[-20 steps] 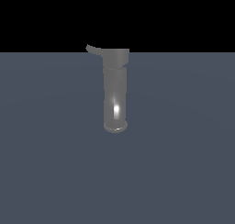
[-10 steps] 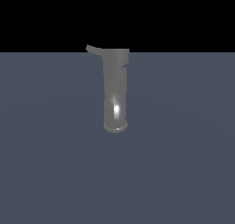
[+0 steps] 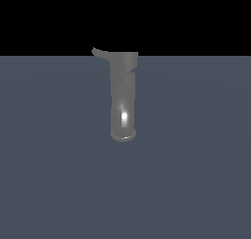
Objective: Turn on the faucet by rotating a designated handle.
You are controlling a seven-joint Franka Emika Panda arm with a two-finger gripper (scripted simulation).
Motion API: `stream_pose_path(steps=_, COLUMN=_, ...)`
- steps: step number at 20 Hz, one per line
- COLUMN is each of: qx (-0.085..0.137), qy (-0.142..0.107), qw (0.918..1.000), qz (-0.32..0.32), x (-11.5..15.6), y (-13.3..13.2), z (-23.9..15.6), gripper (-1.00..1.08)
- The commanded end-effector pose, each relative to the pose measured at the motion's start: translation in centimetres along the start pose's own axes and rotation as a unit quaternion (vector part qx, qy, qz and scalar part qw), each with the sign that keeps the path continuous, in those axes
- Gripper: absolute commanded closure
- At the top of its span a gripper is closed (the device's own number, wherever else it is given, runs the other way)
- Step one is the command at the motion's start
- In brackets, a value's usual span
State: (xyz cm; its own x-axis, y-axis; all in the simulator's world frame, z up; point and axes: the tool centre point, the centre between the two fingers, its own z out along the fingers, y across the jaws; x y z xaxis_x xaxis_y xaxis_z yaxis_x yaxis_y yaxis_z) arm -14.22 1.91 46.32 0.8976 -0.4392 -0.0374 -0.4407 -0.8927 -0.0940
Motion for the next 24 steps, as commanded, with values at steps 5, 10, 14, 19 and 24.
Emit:
stream_pose_path(steps=5, qx=0.004, qy=-0.008, qw=0.9965, qz=0.083, x=2.7, y=-1.9, z=1.9, gripper=1.08)
stream_pose_path(steps=10, qx=0.003, qy=-0.011, qw=0.9890, qz=0.147, x=4.8, y=-3.4, z=3.6, gripper=1.08)
stream_pose_path(steps=14, qx=0.000, qy=-0.013, qw=0.9800, qz=0.198, x=6.3, y=-4.5, z=5.0, gripper=1.08)
stream_pose_path(steps=19, qx=-0.005, qy=-0.011, qw=0.9651, qz=0.262, x=8.2, y=-6.0, z=7.0, gripper=1.08)
stream_pose_path(steps=24, qx=-0.011, qy=-0.007, qw=0.9462, qz=0.323, x=9.9, y=-7.3, z=9.1, gripper=1.08)
